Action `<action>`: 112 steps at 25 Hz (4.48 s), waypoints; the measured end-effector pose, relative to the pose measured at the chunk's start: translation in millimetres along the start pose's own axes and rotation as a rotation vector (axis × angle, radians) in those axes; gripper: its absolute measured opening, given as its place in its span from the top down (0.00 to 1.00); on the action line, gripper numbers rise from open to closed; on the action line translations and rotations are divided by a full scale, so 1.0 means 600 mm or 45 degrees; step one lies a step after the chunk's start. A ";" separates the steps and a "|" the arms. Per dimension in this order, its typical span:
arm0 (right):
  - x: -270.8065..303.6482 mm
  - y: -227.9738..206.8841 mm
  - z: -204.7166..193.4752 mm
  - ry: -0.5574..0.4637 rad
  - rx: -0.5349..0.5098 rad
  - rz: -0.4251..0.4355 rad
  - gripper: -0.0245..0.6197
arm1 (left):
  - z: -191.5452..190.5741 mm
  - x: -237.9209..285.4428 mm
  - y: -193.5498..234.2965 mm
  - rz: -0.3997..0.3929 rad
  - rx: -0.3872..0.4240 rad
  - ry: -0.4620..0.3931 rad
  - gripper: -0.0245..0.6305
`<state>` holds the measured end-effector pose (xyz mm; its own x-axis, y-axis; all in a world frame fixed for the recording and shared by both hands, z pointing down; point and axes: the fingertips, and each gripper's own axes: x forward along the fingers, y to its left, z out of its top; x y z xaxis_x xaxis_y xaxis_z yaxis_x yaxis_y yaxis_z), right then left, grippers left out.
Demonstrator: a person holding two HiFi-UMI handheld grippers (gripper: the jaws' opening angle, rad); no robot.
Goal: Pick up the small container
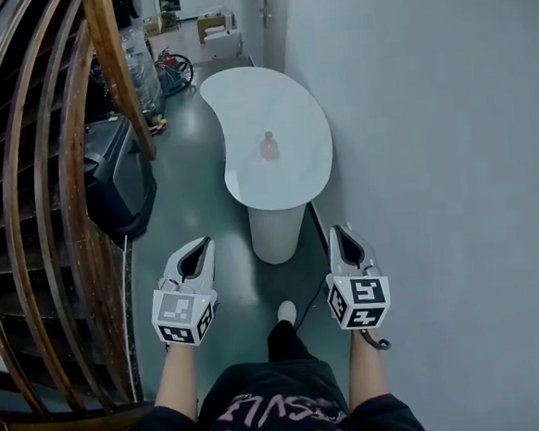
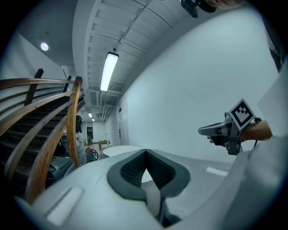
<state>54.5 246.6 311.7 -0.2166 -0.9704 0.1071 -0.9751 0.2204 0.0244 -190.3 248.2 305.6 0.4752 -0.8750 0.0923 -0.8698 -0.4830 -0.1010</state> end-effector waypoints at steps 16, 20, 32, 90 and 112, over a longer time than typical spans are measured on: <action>0.052 -0.010 -0.007 0.006 -0.021 0.029 0.95 | -0.017 0.050 0.011 0.006 -0.011 0.029 0.96; 0.073 -0.013 -0.007 0.010 -0.018 0.036 0.95 | -0.015 0.070 0.018 0.009 -0.015 0.023 0.96; 0.137 -0.045 -0.024 0.042 -0.005 0.035 0.95 | -0.031 0.137 0.036 0.021 -0.033 0.036 0.96; 0.538 -0.231 -0.061 0.202 0.072 0.102 0.94 | -0.071 0.560 0.109 -0.040 -0.065 0.267 0.96; 0.580 -0.241 -0.051 0.155 0.076 0.161 0.94 | -0.055 0.595 0.109 -0.013 -0.029 0.249 0.96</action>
<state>121.5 -120.0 375.8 -0.3337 -0.9154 0.2249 -0.9424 0.3299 -0.0556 -81.6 -94.7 364.4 0.4509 -0.8461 0.2843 -0.8689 -0.4890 -0.0769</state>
